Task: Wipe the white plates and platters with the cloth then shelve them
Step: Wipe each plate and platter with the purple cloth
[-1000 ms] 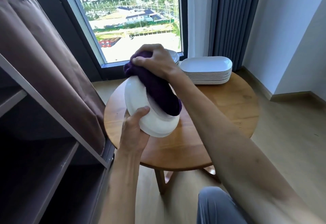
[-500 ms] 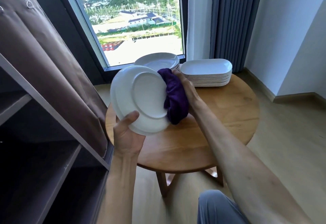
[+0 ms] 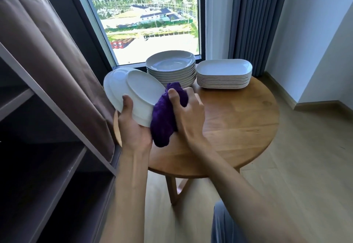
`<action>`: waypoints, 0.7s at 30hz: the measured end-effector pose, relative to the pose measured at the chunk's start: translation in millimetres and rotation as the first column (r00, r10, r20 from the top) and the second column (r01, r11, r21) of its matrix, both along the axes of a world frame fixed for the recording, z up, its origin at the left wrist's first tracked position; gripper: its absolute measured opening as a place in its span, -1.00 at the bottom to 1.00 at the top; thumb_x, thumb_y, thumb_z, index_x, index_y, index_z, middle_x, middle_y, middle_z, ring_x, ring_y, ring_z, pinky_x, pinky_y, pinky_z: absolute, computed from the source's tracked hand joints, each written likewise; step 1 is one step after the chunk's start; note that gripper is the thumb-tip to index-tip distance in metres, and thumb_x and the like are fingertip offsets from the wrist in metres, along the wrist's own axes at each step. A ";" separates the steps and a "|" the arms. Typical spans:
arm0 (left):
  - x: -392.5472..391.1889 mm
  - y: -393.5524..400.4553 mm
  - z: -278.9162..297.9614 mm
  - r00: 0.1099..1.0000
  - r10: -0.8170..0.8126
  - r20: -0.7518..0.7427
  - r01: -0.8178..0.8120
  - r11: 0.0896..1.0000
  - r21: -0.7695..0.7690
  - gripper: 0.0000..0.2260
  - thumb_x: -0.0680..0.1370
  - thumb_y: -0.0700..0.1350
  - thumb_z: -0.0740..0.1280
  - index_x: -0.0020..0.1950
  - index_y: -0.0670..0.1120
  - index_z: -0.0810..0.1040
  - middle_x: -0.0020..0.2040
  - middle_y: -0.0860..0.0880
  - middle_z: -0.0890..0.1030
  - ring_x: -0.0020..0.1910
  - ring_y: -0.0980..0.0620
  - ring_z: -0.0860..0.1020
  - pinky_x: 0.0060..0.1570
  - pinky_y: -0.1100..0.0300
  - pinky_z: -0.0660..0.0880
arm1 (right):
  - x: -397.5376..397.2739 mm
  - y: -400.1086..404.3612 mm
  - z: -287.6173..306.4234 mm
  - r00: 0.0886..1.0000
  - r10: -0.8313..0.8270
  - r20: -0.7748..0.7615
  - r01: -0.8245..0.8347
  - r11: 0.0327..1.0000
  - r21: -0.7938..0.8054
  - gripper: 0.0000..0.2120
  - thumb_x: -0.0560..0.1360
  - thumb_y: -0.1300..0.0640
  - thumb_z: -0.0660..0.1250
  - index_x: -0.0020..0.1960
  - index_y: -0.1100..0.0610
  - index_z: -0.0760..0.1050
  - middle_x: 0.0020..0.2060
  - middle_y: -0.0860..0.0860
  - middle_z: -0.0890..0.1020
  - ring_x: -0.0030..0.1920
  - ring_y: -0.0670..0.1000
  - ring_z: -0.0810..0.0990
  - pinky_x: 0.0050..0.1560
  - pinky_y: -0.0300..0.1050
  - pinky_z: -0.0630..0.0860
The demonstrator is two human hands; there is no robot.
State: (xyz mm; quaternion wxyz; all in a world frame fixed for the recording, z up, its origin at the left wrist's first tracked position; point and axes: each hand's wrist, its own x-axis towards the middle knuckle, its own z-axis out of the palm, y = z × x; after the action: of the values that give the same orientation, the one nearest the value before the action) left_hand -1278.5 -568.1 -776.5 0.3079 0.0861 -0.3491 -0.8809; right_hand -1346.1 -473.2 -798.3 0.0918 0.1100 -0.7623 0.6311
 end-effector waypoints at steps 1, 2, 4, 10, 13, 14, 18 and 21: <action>0.0 2.6 1.1 0.999 -0.024 0.033 0.023 1.000 0.019 -0.34 0.55 0.10 0.32 0.56 -0.19 0.34 0.48 -0.33 0.43 0.45 -0.34 0.43 0.46 -0.31 0.33 | 7.8 -1.4 0.5 0.998 -0.002 -0.069 0.002 1.000 0.000 -0.55 0.40 -0.42 0.17 0.01 -0.09 0.50 -0.07 -0.04 0.53 -0.12 -0.03 0.54 -0.05 -0.04 0.47; -0.2 6.4 1.8 0.997 -0.068 0.045 0.067 0.997 0.029 -0.35 0.57 0.17 0.28 0.55 -0.19 0.36 0.48 -0.33 0.43 0.45 -0.33 0.43 0.47 -0.28 0.34 | 14.9 -2.9 2.6 0.990 -0.005 -0.140 0.005 1.000 -0.001 -0.52 0.39 -0.39 0.21 0.08 -0.07 0.52 -0.02 -0.04 0.52 -0.08 -0.02 0.55 -0.04 -0.05 0.49; 2.6 12.8 1.5 0.990 -0.139 0.031 0.138 0.990 0.022 -0.31 0.59 0.32 0.14 0.48 -0.20 0.44 0.43 -0.28 0.50 0.43 -0.25 0.48 0.46 -0.17 0.39 | 25.3 -7.3 9.8 0.958 -0.019 -0.286 0.016 1.000 -0.013 -0.48 0.37 -0.31 0.31 0.16 0.01 0.55 0.07 -0.02 0.52 0.02 -0.02 0.55 -0.01 -0.07 0.52; 7.1 18.5 -3.7 0.968 -0.237 -0.080 0.231 0.969 -0.086 -0.25 0.63 0.39 -0.14 0.27 -0.02 0.69 0.31 -0.11 0.63 0.38 -0.10 0.53 0.47 -0.08 0.39 | 17.0 -19.1 49.6 0.806 0.136 -0.576 -0.110 0.991 0.080 -0.62 0.36 -0.05 0.56 0.11 0.09 0.65 0.10 0.03 0.55 0.11 0.05 0.57 0.04 0.05 0.55; 5.8 21.9 -4.8 0.979 -0.177 -0.101 0.164 0.979 -0.123 -0.38 0.70 0.27 -0.11 0.22 0.07 0.72 0.26 -0.03 0.68 0.30 -0.02 0.61 0.24 0.03 0.57 | 4.4 -26.8 75.2 0.816 0.248 -0.522 -0.141 0.961 0.237 -0.66 0.37 -0.11 0.54 0.07 0.01 0.65 0.03 -0.02 0.56 0.05 0.03 0.56 0.00 0.04 0.56; 5.2 22.2 -4.9 0.980 -0.165 -0.108 0.149 0.979 -0.142 -0.40 0.72 0.23 -0.10 0.19 0.10 0.73 0.22 0.00 0.69 0.26 0.01 0.63 0.19 0.07 0.59 | -0.5 -29.9 82.4 0.831 0.273 -0.485 -0.149 0.949 0.279 -0.67 0.37 -0.13 0.53 0.06 -0.01 0.64 0.01 -0.02 0.56 0.02 0.03 0.56 -0.01 0.03 0.56; 3.8 17.9 -7.6 0.974 -0.204 -0.102 0.183 0.966 -0.180 -0.52 0.75 0.10 -0.02 0.23 0.10 0.71 0.23 -0.02 0.69 0.25 0.01 0.63 0.20 0.07 0.58 | -24.7 -38.3 100.0 0.896 0.304 -0.323 -0.182 0.916 0.356 -0.70 0.38 -0.19 0.51 0.01 -0.07 0.63 -0.05 -0.02 0.59 -0.02 0.04 0.58 0.03 -0.01 0.54; 2.4 16.4 -8.5 0.971 -0.227 -0.075 0.213 0.964 -0.159 -0.63 0.74 0.02 0.08 0.36 -0.01 0.61 0.24 -0.09 0.66 0.23 -0.05 0.62 0.16 0.07 0.59 | -40.2 -38.0 100.6 0.926 0.316 -0.209 -0.247 0.921 0.300 -0.74 0.39 -0.17 0.52 -0.05 -0.03 0.66 -0.12 -0.04 0.67 -0.02 0.01 0.61 0.07 0.01 0.56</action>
State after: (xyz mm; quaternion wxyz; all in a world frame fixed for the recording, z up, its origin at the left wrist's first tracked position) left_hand -1276.1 -551.6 -785.0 0.2295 -0.0173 -0.4073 -0.8838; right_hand -1386.2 -511.2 -697.7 0.0803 0.3102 -0.7987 0.5093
